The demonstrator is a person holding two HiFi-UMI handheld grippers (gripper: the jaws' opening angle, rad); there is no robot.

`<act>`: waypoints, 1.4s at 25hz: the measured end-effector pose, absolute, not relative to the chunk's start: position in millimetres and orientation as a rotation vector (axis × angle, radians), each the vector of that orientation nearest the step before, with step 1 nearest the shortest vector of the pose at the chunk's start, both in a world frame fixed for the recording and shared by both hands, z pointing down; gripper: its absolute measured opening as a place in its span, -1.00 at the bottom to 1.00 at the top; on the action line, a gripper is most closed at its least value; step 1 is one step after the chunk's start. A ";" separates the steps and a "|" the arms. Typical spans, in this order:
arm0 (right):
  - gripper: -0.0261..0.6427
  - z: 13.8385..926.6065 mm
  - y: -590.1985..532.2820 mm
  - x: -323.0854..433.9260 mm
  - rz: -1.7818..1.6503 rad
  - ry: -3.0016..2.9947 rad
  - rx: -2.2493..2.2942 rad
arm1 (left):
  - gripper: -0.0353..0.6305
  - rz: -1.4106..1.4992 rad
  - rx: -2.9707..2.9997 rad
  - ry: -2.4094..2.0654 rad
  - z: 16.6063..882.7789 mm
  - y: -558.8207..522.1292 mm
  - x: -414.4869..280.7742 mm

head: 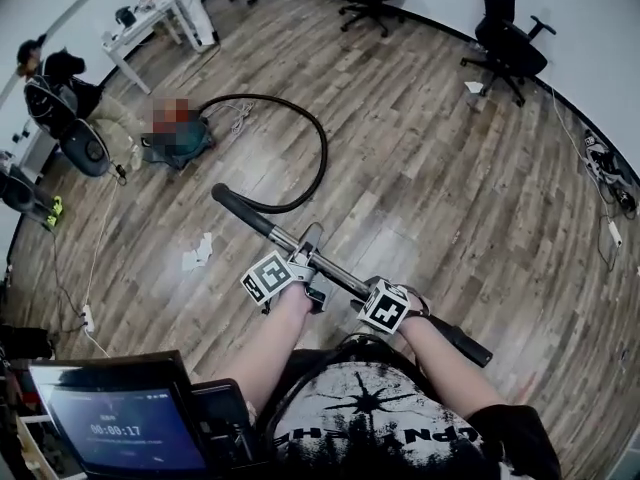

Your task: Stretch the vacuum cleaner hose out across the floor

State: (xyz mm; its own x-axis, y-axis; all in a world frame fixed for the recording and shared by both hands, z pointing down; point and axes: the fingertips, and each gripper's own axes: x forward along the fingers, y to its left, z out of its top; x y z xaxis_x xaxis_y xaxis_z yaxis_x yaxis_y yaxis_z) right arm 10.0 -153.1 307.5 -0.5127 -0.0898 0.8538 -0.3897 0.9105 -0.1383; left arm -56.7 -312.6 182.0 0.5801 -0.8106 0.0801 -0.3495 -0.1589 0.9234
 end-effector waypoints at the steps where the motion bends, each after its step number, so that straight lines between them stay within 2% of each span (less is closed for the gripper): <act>1: -0.63 308.1 -150.1 5.0 0.381 -2.092 0.304 | -0.76 -0.556 1.747 -0.978 181.4 -309.1 -64.1; 7: -0.62 311.1 -125.0 -31.1 0.302 -2.142 0.217 | -0.76 -0.616 1.794 -1.032 171.3 -276.5 -104.4; 11: -0.70 304.3 -96.4 -39.6 0.335 -2.161 0.252 | -0.76 -0.607 1.823 -1.039 161.7 -247.3 -111.4; 18: -0.70 294.4 -38.7 -50.1 0.334 -2.141 0.296 | -0.76 -0.613 1.837 -0.993 150.2 -189.0 -119.7; 35: -0.70 327.6 148.3 21.8 0.384 -2.015 0.364 | -0.76 -0.632 1.755 -0.847 202.9 -11.3 -49.8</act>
State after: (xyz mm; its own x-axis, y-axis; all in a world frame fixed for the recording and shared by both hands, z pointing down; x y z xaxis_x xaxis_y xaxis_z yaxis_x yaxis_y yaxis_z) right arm 21.8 148.3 327.6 -0.4452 -0.0911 0.8908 -0.4122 0.9040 -0.1135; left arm -49.8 -11.3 202.9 0.6114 -0.7911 -0.0189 -0.2428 -0.2103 0.9470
